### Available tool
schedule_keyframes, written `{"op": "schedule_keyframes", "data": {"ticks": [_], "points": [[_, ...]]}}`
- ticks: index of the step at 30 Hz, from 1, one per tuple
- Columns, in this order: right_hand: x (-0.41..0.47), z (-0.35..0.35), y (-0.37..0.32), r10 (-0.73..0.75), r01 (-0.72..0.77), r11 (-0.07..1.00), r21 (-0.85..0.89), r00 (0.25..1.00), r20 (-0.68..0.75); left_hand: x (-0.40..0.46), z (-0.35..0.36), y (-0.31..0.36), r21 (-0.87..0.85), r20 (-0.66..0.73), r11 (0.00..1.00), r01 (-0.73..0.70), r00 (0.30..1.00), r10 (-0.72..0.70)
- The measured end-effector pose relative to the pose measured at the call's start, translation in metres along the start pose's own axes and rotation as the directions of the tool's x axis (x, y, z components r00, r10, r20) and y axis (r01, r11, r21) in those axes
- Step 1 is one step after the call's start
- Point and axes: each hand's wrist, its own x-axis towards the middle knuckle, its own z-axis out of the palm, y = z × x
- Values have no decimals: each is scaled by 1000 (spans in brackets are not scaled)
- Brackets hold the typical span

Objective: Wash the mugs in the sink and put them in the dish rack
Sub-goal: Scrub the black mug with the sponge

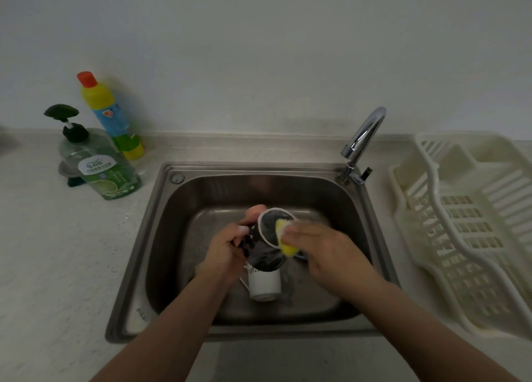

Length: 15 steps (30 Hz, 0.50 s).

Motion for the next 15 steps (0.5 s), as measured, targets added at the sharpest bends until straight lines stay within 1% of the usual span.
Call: {"op": "schedule_keyframes", "data": {"ticks": [1, 2, 3, 4, 6, 7, 8, 10, 11, 12, 13, 15], "points": [[6, 1, 3, 56, -56, 998, 1, 998, -42, -2, 3, 1, 30, 16, 999, 13, 1000, -13], [15, 3, 3, 78, -79, 997, -5, 994, -73, -6, 9, 3, 56, 35, 998, 12, 999, -14], [25, 5, -3, 73, -74, 997, -11, 994, -82, -7, 14, 4, 53, 27, 999, 5, 1000, -7], [30, 8, -10, 42, -42, 999, 2, 996, -82, -7, 15, 3, 33, 15, 999, 7, 1000, -7], [22, 5, -15, -69, 73, 996, 50, 995, -73, -5, 15, 8, -28, -30, 1000, 11, 999, -12], [15, -1, -13, -94, 98, 994, 57, 993, -67, -3, 12, 8, -52, -58, 999, -1, 998, -2], [10, -4, -7, -83, 87, 995, 46, 993, -81, 1, 7, 6, -78, -73, 997, -12, 997, 6], [16, -2, 5, 25, -23, 1000, 21, 994, -105, 1, 7, 4, -68, -67, 998, -17, 998, 13], [23, 1, 4, 69, -68, 998, 14, 993, -96, 0, 9, 3, -64, -63, 998, -14, 998, 10], [30, 5, -1, 82, -82, 997, 5, 993, -81, 1, 10, 2, -73, -57, 997, -6, 998, 2], [33, 8, -9, 55, -55, 998, 3, 996, -63, 1, 11, 3, -77, -57, 997, 6, 998, -10], [23, 5, -17, -46, 47, 998, 40, 999, -20, 2, 5, 7, -109, -76, 994, 14, 997, -22]]}}
